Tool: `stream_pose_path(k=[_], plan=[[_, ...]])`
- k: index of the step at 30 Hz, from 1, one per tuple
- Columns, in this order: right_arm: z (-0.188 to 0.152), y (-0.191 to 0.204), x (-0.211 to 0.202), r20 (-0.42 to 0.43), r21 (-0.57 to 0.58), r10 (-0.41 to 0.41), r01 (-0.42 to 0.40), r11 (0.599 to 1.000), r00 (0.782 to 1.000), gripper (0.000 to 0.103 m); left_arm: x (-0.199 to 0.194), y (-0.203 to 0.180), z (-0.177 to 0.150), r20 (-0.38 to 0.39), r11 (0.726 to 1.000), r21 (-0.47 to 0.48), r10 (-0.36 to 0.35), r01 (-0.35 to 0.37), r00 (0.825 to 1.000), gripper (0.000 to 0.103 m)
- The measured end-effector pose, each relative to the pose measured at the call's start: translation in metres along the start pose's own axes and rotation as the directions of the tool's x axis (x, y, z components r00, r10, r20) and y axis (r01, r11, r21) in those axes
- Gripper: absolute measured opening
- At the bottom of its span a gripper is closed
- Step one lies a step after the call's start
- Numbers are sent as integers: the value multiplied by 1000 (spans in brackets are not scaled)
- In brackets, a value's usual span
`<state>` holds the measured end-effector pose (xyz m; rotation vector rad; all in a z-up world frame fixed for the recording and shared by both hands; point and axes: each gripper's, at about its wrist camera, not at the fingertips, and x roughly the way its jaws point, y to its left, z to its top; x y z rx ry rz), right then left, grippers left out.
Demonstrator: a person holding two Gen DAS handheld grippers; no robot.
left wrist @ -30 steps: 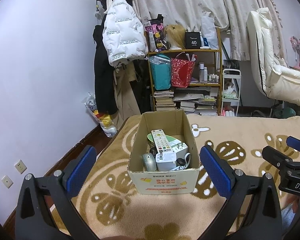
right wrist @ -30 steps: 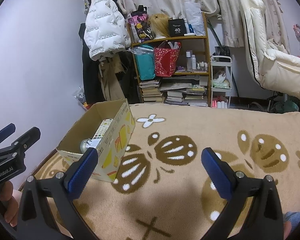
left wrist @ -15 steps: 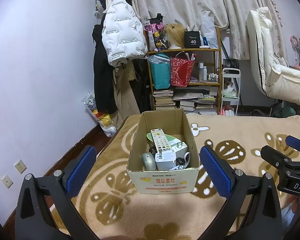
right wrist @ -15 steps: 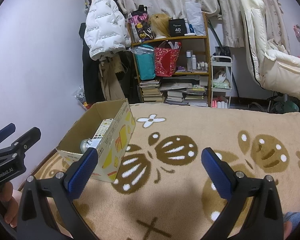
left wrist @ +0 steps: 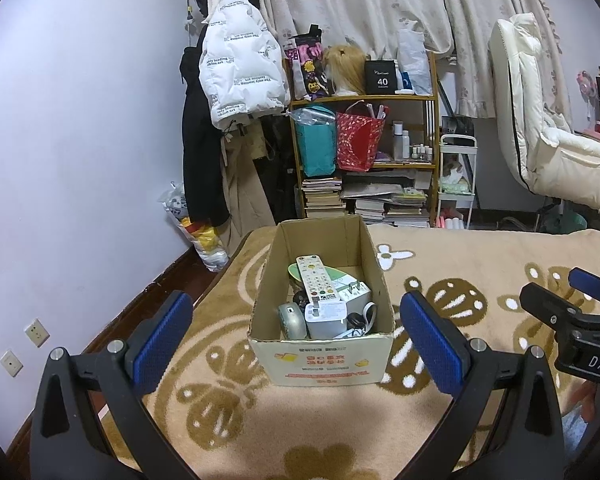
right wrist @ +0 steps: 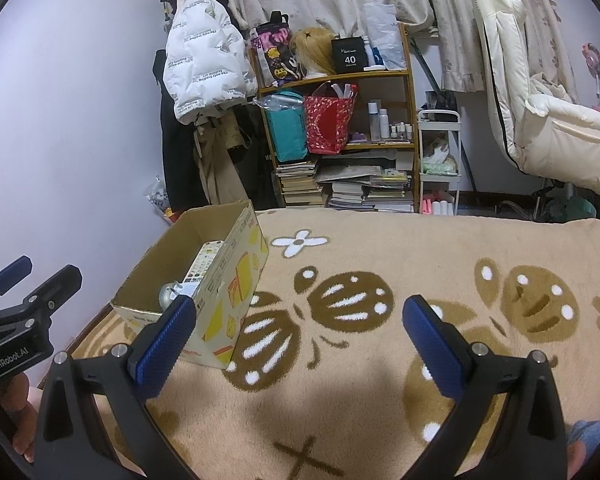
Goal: Organize rigid objects
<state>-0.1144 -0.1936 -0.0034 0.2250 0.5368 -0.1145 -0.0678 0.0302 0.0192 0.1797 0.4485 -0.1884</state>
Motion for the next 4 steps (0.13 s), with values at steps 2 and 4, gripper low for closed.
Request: stream_pose_path(k=[2,4], plan=[[0,1,0,2,1,-2,2,1000,1000,103,1,0,-1,-5,1000,-1,0,0,1000,102],[0,1,0,2,1,-3,3,1000,1000,103,2,-1,-1,-8,1000,-4,0,0,1000,102]])
